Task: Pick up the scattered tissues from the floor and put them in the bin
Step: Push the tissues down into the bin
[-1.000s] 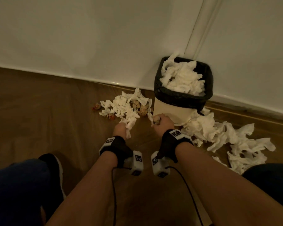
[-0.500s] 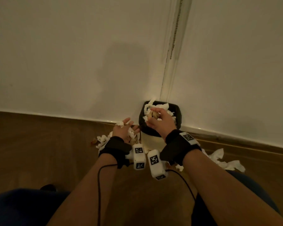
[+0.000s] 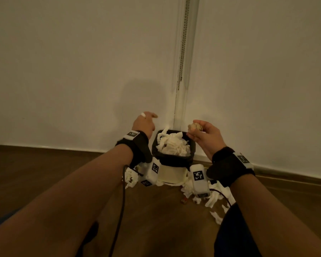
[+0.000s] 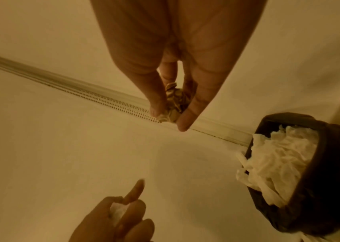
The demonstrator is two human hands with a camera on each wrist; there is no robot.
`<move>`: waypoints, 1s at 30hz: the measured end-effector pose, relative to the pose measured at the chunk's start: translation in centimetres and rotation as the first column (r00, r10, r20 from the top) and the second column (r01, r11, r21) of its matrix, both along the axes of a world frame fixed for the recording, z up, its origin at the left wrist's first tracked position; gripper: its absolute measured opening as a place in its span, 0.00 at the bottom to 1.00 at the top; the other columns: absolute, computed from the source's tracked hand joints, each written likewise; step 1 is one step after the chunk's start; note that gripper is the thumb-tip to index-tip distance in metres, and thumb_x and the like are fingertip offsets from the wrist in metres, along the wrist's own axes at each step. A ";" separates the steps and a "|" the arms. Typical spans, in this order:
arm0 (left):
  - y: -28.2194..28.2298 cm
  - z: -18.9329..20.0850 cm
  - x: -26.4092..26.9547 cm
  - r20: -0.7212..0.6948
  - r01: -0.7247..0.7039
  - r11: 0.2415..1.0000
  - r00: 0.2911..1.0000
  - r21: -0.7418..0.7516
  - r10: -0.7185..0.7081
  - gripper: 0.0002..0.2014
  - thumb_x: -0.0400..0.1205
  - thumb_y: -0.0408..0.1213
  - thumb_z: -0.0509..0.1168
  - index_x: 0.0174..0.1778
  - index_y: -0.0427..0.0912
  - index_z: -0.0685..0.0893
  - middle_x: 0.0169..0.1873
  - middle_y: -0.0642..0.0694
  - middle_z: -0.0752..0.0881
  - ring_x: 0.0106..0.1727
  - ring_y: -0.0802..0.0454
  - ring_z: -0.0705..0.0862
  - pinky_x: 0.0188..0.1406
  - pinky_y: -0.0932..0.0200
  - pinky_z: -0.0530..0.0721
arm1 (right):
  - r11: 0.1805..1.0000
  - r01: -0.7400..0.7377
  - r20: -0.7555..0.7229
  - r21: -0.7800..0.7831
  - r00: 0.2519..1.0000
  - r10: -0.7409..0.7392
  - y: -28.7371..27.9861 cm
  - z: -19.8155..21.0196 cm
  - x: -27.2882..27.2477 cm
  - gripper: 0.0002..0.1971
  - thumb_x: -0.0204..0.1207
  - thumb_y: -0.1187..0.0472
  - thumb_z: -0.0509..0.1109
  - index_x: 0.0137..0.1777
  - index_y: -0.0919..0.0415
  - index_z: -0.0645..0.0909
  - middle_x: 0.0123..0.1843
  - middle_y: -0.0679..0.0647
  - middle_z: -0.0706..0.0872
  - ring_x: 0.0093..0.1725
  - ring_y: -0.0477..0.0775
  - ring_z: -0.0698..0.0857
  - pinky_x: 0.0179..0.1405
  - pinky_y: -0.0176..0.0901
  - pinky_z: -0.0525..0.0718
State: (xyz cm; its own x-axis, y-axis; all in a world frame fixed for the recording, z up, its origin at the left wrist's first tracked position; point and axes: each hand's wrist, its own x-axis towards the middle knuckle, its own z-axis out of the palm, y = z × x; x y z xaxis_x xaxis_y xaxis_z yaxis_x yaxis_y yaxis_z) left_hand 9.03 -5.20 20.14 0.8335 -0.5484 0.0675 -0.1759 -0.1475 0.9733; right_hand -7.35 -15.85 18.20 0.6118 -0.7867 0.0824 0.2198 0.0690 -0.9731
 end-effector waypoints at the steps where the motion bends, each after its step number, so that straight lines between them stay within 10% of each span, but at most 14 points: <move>1: -0.1 0.4 -0.1 -0.011 0.033 0.999 0.999 0.016 -0.033 0.13 0.86 0.34 0.46 0.58 0.46 0.75 0.29 0.44 0.74 0.25 0.51 0.69 0.23 0.62 0.68 | 1.000 0.019 0.000 -0.019 1.000 -0.019 -0.3 0.1 -0.2 0.13 0.75 0.76 0.68 0.57 0.64 0.78 0.50 0.58 0.81 0.47 0.56 0.85 0.57 0.51 0.83; 4: 0.0 1.3 -0.4 0.000 0.188 0.979 0.982 0.085 -0.188 0.20 0.86 0.31 0.50 0.74 0.43 0.66 0.41 0.41 0.78 0.33 0.49 0.75 0.23 0.66 0.77 | 0.996 0.078 0.008 -0.043 0.997 -0.077 -1.1 0.1 -0.7 0.12 0.75 0.76 0.67 0.55 0.64 0.79 0.48 0.55 0.81 0.47 0.55 0.84 0.57 0.51 0.83; 7: 0.3 1.5 -1.2 0.084 0.198 0.975 0.975 0.098 -0.206 0.22 0.83 0.26 0.55 0.75 0.41 0.70 0.64 0.37 0.79 0.62 0.40 0.80 0.61 0.56 0.79 | 0.991 0.122 0.018 -0.047 0.992 -0.121 -1.3 -0.3 -0.9 0.12 0.75 0.76 0.67 0.56 0.66 0.79 0.47 0.55 0.82 0.46 0.54 0.84 0.52 0.46 0.85; 9: 0.2 1.5 -2.0 -0.014 0.177 0.984 0.984 -0.007 -0.178 0.24 0.82 0.21 0.55 0.75 0.39 0.70 0.69 0.35 0.76 0.69 0.40 0.77 0.68 0.50 0.74 | 0.990 0.125 0.022 -0.063 0.992 -0.124 -1.2 -0.5 -1.0 0.11 0.76 0.74 0.67 0.57 0.65 0.79 0.45 0.55 0.83 0.43 0.51 0.84 0.43 0.38 0.87; 14: -1.1 0.8 -4.0 -0.414 0.116 0.932 0.872 -0.342 -0.261 0.22 0.83 0.17 0.52 0.72 0.36 0.71 0.64 0.34 0.79 0.39 0.51 0.79 0.40 0.60 0.81 | 0.992 0.115 0.030 -0.050 0.993 -0.114 -0.9 -0.6 -1.2 0.10 0.78 0.73 0.66 0.56 0.63 0.78 0.47 0.58 0.83 0.42 0.51 0.85 0.42 0.36 0.86; 19: -2.0 -0.6 -4.1 -0.461 0.022 0.954 0.872 -0.300 -0.165 0.15 0.87 0.31 0.52 0.63 0.28 0.79 0.31 0.45 0.76 0.18 0.59 0.69 0.14 0.71 0.69 | 0.996 0.091 0.069 0.020 0.993 -0.092 -0.8 -0.5 -1.5 0.10 0.78 0.72 0.66 0.57 0.65 0.77 0.56 0.67 0.79 0.51 0.58 0.82 0.48 0.43 0.85; 24: -2.6 -2.0 -3.0 -0.433 -0.031 0.974 0.899 -0.226 -0.072 0.30 0.85 0.60 0.43 0.27 0.43 0.72 0.13 0.52 0.67 0.10 0.57 0.59 0.15 0.73 0.59 | 0.996 0.085 0.015 0.020 0.996 -0.085 -1.2 -0.5 -1.9 0.12 0.78 0.67 0.69 0.60 0.60 0.76 0.53 0.65 0.82 0.40 0.54 0.83 0.41 0.44 0.84; 30: -2.9 -5.0 -1.6 -0.327 -0.182 0.971 0.937 -0.155 0.124 0.26 0.85 0.59 0.42 0.32 0.45 0.73 0.18 0.48 0.72 0.16 0.53 0.66 0.12 0.69 0.62 | 0.995 0.096 -0.071 -0.037 0.993 -0.098 -1.4 -0.7 -0.8 0.13 0.81 0.61 0.66 0.64 0.54 0.73 0.45 0.61 0.83 0.34 0.53 0.81 0.37 0.47 0.83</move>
